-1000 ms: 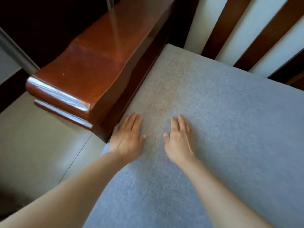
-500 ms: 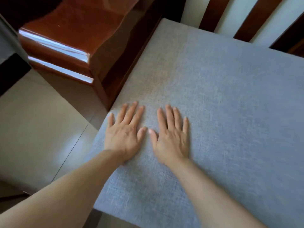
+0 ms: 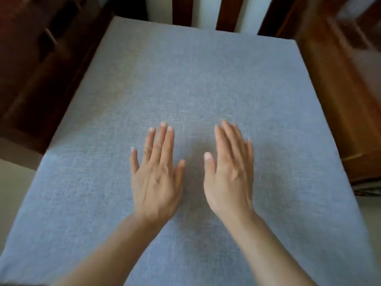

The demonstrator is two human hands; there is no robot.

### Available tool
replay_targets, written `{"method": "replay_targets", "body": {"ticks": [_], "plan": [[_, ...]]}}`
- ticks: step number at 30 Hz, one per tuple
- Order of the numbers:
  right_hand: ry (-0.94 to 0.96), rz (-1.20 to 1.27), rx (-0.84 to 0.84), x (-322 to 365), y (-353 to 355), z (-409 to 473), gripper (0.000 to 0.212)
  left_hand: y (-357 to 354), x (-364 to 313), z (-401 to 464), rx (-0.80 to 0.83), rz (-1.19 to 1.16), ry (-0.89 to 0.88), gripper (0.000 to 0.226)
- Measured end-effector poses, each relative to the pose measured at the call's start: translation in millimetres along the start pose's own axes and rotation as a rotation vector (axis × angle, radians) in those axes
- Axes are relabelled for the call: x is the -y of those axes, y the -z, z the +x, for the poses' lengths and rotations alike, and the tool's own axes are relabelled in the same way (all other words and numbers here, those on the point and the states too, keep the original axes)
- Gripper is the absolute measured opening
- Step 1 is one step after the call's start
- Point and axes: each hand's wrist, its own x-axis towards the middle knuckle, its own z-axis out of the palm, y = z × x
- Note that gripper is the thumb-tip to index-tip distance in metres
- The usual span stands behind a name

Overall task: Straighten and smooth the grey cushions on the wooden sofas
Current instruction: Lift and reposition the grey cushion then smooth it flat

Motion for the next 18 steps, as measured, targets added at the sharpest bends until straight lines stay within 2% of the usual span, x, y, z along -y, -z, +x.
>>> {"method": "replay_targets", "body": {"ticks": [1, 3, 5, 6, 9, 10, 12, 14, 15, 17, 18], "plan": [[-0.027, -0.025, 0.012, -16.7, -0.5, -3.2, 0.059, -12.2, -11.9, -2.2, 0.007, 0.009, -0.040, 0.063], [0.051, -0.129, 0.227, -39.6, -1.0, -16.4, 0.067, -30.4, -26.6, -10.8, 0.134, 0.083, -0.015, 0.066], [0.095, -0.116, 0.329, -59.2, 6.5, -11.6, 0.067, -38.0, -35.1, -6.3, 0.131, 0.098, 0.027, 0.071], [0.054, -0.102, 0.325, -66.0, 18.9, -7.0, 0.065, -35.2, -46.1, -6.2, 0.111, 0.083, 0.002, 0.070], [-0.064, -0.114, 0.094, -101.7, 43.4, -0.6, 0.064, -40.6, -91.4, -7.7, 0.070, 0.009, -0.089, 0.062], [-0.083, -0.140, 0.161, -114.1, 44.9, -11.0, 0.066, -52.1, -103.4, -14.1, 0.116, 0.037, -0.094, 0.063], [-0.002, -0.161, 0.342, -131.4, 43.4, -31.1, 0.068, -66.8, -112.9, -25.8, 0.230, 0.123, -0.072, 0.070], [0.010, -0.077, 0.359, -145.8, 57.0, -25.4, 0.064, -67.1, -124.4, -17.6, 0.232, 0.100, -0.037, 0.076], [-0.041, -0.028, 0.294, -150.9, 67.8, -18.6, 0.061, -61.4, -136.5, -10.8, 0.190, 0.063, -0.053, 0.077], [-0.136, -0.038, 0.030, -173.9, 82.1, -16.2, 0.060, -62.6, -170.7, -5.5, 0.112, -0.011, -0.106, 0.070], [-0.167, -0.063, 0.018, -185.1, 84.4, -19.8, 0.062, -70.7, -186.4, -6.7, 0.121, -0.030, -0.132, 0.067]]}}
